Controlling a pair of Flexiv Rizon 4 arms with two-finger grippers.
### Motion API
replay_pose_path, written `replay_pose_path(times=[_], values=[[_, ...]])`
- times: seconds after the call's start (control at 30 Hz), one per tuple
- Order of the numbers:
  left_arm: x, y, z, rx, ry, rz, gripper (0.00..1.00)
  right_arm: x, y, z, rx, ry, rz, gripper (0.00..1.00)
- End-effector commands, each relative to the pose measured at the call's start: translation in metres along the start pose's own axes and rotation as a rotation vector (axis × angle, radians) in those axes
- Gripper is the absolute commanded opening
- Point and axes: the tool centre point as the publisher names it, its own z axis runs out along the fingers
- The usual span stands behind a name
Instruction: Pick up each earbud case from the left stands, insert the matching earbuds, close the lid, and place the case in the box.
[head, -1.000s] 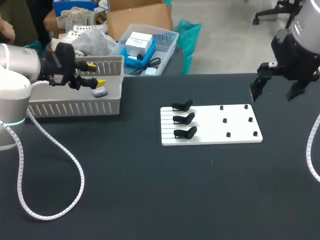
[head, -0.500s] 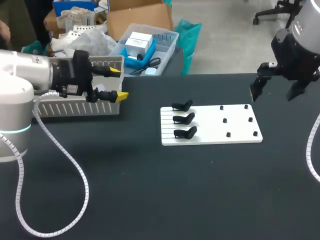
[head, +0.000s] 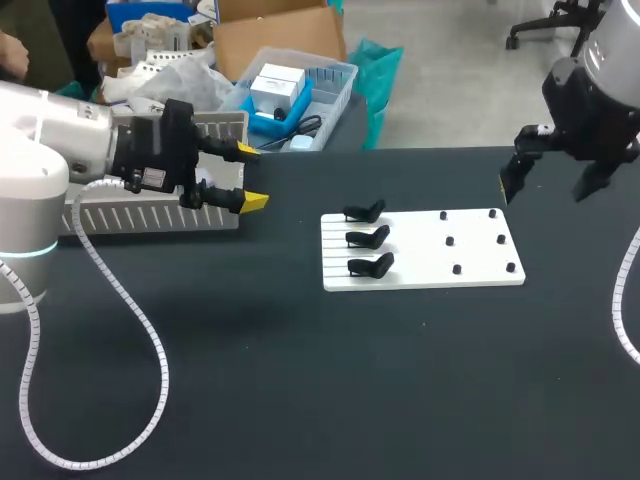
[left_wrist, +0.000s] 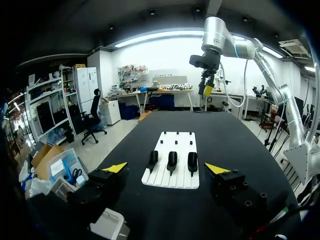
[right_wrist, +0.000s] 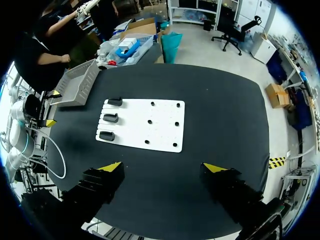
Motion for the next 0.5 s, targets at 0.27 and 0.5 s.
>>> replay_pose_path(times=[0.27,0.5], values=[[0.0056,-0.0066,0.0058,0.046,-0.008,-0.033,1.00,0.0005,-0.0004,0.0001,-0.001,-0.001,-0.001,1.00],[0.0056,-0.0066,0.0058,0.046,-0.008,-0.033,1.00,0.0005,-0.0004,0.0001,-0.001,-0.001,-0.001,1.00]])
